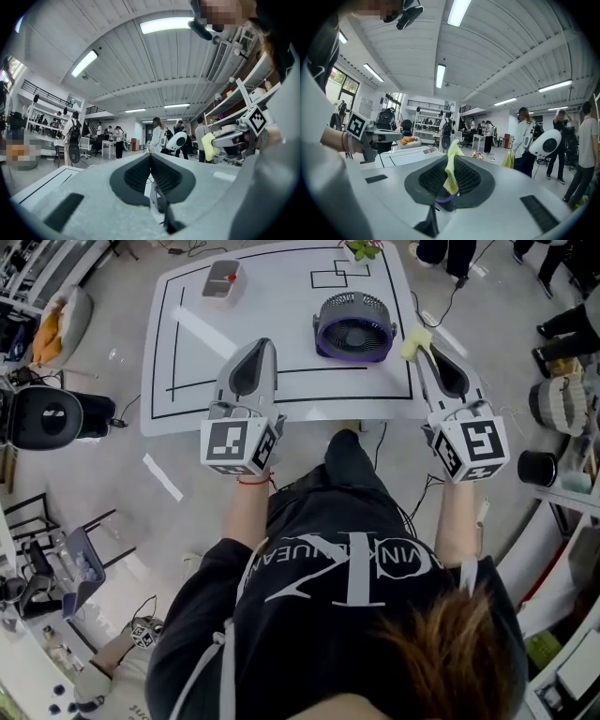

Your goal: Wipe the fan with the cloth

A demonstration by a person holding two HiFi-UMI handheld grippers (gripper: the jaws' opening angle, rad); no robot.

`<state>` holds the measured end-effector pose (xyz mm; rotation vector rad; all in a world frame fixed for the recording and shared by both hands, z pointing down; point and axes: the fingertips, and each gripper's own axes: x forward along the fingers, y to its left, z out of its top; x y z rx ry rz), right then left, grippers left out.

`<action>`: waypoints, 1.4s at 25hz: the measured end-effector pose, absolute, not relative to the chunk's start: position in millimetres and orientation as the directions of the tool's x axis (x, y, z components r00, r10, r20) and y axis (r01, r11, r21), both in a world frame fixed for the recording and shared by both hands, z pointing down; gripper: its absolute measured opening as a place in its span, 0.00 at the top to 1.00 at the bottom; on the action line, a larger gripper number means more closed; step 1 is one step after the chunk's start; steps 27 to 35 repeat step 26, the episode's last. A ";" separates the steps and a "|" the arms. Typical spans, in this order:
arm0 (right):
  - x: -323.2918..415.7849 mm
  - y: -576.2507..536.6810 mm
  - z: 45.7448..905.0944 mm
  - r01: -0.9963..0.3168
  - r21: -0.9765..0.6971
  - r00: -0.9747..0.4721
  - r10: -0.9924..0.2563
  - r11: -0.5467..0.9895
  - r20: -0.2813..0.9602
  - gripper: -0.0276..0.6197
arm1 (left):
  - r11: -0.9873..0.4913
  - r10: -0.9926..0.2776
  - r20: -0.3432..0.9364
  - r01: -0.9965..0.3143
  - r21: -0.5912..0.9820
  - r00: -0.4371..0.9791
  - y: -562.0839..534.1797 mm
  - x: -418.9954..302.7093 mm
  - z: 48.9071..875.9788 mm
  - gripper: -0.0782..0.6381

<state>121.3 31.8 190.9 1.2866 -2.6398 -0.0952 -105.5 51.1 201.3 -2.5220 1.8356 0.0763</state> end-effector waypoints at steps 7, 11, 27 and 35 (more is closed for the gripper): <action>124.4 56.1 193.0 -0.781 0.143 -0.592 -0.793 0.608 0.141 0.90 | -0.306 -0.951 -0.054 -0.952 0.009 0.305 73.8 -108.3 204.0 0.88; 126.0 64.5 196.0 -0.781 0.140 -0.591 -0.793 0.608 0.146 0.90 | -0.308 -0.950 -0.054 -0.951 0.010 0.307 79.3 -108.6 206.4 0.88; 125.0 78.8 201.6 -0.787 0.141 -0.581 -0.798 0.601 0.161 0.90 | -0.321 -0.946 -0.046 -0.946 0.033 0.320 86.9 -113.4 216.5 0.88; 125.0 78.8 201.6 -0.787 0.141 -0.581 -0.798 0.601 0.161 0.90 | -0.321 -0.946 -0.046 -0.946 0.033 0.320 86.9 -113.4 216.5 0.88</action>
